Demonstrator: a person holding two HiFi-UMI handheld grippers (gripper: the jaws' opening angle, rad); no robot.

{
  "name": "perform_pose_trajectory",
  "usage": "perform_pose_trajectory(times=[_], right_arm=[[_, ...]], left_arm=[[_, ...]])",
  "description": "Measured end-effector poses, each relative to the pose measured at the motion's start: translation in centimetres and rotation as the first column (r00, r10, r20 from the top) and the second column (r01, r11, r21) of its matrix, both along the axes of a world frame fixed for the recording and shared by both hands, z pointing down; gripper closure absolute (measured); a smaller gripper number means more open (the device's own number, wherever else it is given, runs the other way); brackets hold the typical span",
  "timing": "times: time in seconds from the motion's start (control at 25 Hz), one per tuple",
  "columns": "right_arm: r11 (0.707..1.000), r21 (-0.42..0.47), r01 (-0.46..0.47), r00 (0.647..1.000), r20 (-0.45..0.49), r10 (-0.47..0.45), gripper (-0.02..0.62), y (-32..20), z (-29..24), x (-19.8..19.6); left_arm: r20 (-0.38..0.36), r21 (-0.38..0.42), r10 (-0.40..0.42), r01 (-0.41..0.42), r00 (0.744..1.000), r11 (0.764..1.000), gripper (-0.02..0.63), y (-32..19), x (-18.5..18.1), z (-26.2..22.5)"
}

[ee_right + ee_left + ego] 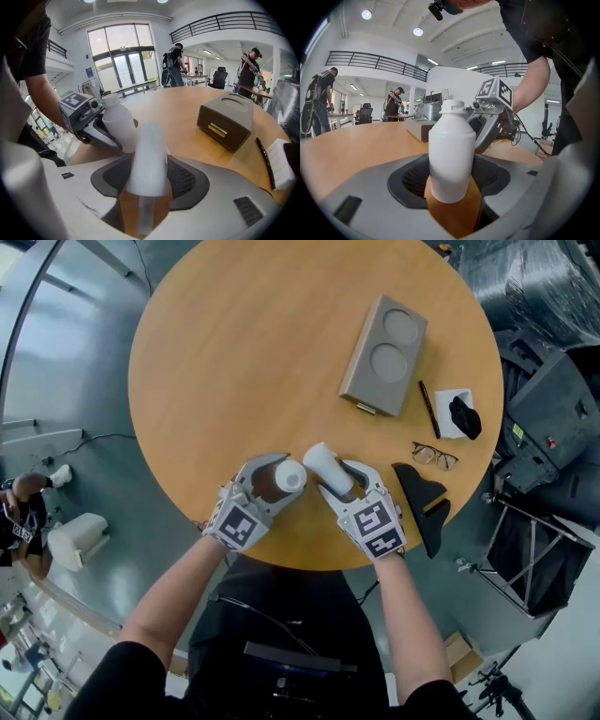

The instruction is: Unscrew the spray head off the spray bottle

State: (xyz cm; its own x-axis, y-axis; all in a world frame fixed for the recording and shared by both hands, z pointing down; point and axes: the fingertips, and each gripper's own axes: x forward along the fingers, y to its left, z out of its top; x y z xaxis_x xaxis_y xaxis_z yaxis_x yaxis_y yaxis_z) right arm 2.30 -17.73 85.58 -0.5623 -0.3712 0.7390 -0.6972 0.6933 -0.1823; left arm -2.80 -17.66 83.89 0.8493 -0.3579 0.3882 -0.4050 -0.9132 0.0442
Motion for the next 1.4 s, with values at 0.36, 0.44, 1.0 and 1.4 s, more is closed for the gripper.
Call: perform_pose_trajectory(times=[0.36, 0.44, 1.0, 1.4], right_arm=[[1.0, 0.014, -0.002, 1.0, 0.014, 0.001, 0.301, 0.2, -2.2, -0.9], [0.999, 0.047, -0.006, 0.999, 0.034, 0.005, 0.301, 0.4, -3.9, -0.6], [0.977, 0.212, 0.03, 0.936, 0.336, -0.102, 0.305, 6.4, -23.9, -3.1], [0.923, 0.381, -0.051, 0.848, 0.505, -0.162, 0.554, 10.1, -39.2, -2.9]], left_arm=[[0.012, -0.038, 0.015, -0.014, 1.0, 0.999, 0.233, 0.8, -1.0, -1.3], [0.01, -0.039, -0.012, 0.012, 1.0, 0.999, 0.233, 1.1, -2.1, -2.7], [-0.158, -0.046, -0.09, 0.084, 0.983, 0.995, 0.259, 7.1, -3.6, -23.9], [-0.255, -0.001, 0.007, -0.008, 0.967, 1.0, 0.57, 12.6, -3.0, -37.4]])
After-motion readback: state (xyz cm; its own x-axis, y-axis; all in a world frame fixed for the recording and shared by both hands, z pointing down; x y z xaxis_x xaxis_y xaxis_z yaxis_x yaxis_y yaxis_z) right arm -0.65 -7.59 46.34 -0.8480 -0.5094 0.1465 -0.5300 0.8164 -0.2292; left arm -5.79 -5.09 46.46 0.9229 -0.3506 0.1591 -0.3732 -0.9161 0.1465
